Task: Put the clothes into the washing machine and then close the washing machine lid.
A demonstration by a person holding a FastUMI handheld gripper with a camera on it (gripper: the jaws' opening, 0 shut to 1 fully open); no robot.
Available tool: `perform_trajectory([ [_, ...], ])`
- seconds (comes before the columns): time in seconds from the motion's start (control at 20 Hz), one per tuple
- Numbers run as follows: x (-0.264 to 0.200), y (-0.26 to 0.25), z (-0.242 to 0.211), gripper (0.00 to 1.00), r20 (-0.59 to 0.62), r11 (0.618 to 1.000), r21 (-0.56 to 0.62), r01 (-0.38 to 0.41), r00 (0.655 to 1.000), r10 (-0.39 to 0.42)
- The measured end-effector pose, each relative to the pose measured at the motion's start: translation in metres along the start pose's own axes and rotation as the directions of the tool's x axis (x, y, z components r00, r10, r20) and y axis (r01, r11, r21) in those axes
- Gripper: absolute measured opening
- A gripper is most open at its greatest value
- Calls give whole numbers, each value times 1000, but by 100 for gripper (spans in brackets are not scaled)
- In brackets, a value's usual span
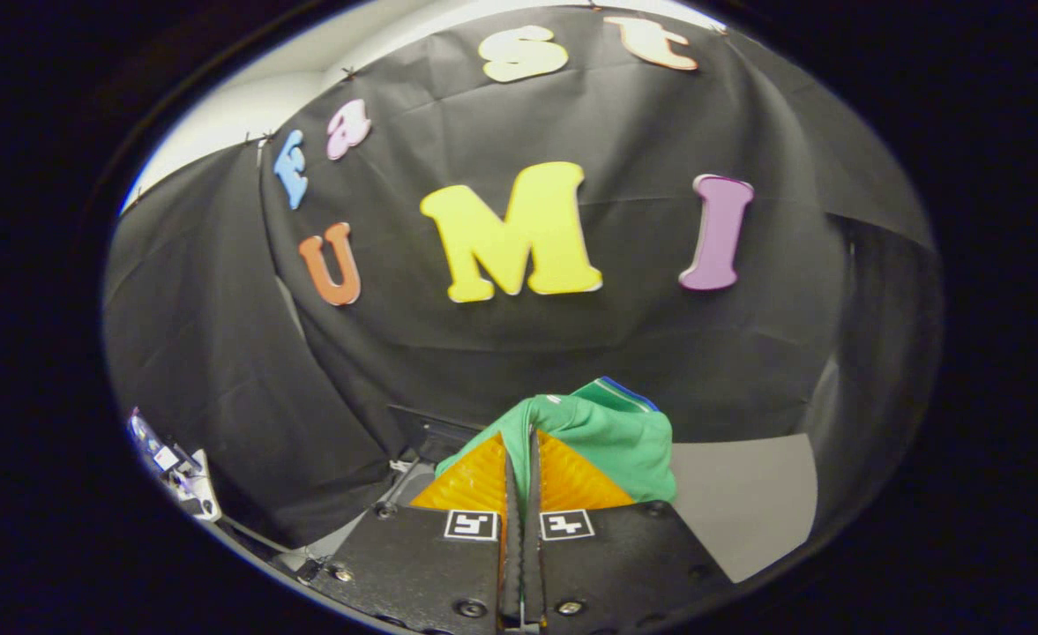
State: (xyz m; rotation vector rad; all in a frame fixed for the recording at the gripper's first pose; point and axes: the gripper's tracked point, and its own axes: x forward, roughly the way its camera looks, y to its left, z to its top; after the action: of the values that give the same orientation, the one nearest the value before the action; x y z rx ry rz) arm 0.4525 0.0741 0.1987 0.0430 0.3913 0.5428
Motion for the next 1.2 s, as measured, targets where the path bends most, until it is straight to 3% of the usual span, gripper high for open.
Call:
perform_trajectory([
  [0.2, 28, 65, 3, 5, -26, 991, 21, -132, 991, 132],
  [0.45, 59, 120, -1, 5, -42, 978, 8, -206, 978, 207],
  [0.9, 116, 137, -49, 5, -141, 981, -2, -196, 971, 194],
  [1.2, 153, 137, -103, 5, -207, 983, -53, -176, 965, 162],
])
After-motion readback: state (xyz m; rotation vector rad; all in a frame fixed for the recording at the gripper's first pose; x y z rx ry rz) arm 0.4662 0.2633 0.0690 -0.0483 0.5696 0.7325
